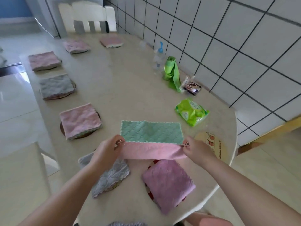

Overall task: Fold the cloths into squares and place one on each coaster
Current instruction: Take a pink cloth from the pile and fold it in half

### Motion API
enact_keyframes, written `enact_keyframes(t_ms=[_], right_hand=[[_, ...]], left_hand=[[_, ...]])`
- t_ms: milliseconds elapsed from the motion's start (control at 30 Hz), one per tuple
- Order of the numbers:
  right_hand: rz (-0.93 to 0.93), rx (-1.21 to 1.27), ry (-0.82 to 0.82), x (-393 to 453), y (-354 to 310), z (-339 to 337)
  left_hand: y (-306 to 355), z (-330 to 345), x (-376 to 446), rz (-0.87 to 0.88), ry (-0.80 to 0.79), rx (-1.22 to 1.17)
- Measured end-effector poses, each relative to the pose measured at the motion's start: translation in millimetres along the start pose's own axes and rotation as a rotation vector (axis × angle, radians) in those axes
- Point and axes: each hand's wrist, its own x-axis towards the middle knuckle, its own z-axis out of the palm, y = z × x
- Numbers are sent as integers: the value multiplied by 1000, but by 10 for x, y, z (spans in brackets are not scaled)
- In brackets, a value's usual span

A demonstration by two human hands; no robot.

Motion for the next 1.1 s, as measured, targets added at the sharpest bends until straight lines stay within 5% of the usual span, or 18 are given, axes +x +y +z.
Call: enact_keyframes(t_ms=[400, 1100], right_hand=[[143, 279, 49, 706, 140, 54], [196, 284, 41, 1531, 272, 355]], left_hand=[[-111, 207, 750, -272, 121, -323], [-340, 363, 1368, -349, 110, -34]])
